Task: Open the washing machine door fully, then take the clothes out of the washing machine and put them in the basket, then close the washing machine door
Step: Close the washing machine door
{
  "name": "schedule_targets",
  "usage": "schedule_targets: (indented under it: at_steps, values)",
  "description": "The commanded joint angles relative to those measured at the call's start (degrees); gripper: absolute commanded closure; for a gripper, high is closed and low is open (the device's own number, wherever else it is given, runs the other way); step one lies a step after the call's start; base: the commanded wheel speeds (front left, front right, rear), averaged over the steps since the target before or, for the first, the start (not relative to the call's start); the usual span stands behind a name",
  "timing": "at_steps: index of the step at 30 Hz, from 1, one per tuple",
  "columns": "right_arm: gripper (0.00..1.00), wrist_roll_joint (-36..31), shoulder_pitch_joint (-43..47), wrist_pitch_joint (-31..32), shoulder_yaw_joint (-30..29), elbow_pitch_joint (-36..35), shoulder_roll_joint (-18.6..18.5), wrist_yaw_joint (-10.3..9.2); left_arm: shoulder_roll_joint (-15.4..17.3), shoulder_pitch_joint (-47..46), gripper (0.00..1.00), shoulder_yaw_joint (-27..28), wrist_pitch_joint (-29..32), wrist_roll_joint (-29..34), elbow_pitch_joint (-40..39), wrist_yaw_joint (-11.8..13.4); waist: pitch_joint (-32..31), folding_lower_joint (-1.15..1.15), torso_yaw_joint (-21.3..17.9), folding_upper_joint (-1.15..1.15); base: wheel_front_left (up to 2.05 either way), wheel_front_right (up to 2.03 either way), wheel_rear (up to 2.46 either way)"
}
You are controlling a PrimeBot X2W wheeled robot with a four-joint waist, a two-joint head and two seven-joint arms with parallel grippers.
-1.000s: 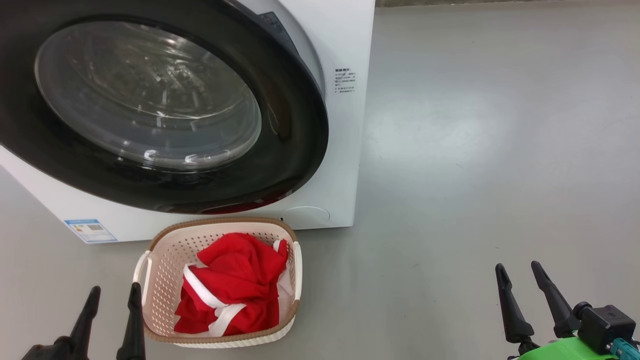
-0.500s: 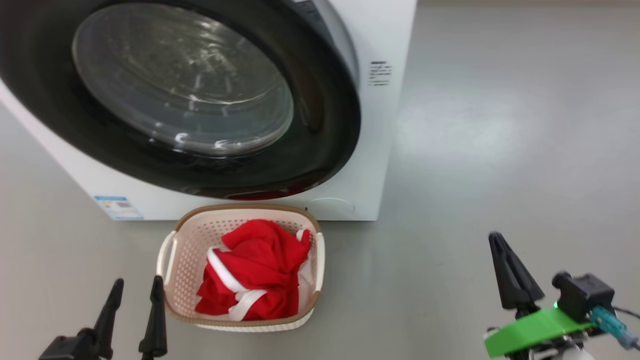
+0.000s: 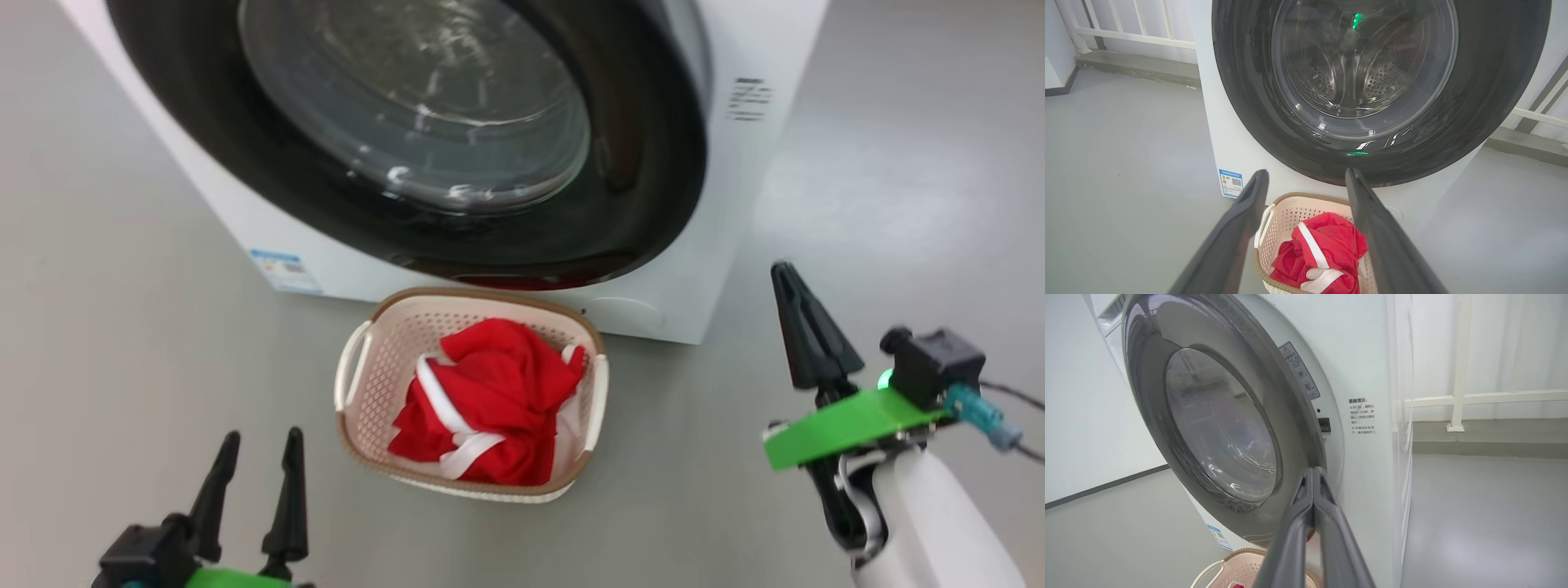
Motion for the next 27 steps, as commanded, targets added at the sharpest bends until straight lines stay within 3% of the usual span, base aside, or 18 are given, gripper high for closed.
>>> schedule_targets:
  at_steps: [1,13,27]
  values:
    - [1.0,0.01,-2.88,-0.36,1.5,-0.74,0.06,0.37,0.39,-2.79,0.0,1.32,-0.28,-0.55,-1.48,-0.31,2.46,0.0,2.94,0.0,0.0,0.0,0.0]
    - [1.0,-0.55,-12.27,-0.36,1.01,4.18,-0.78,0.37,0.33,-5.71,0.0,-3.58,-0.28,-3.87,-1.86,-0.31,6.8,0.0,8.18,0.0,0.0,0.0,0.0]
    - [1.0,-0.87,-20.08,-0.36,-1.17,7.36,-2.48,0.37,0.33,-8.61,0.0,-6.77,-0.28,-5.87,-2.08,-0.31,11.32,0.0,10.63,0.0,0.0,0.0,0.0]
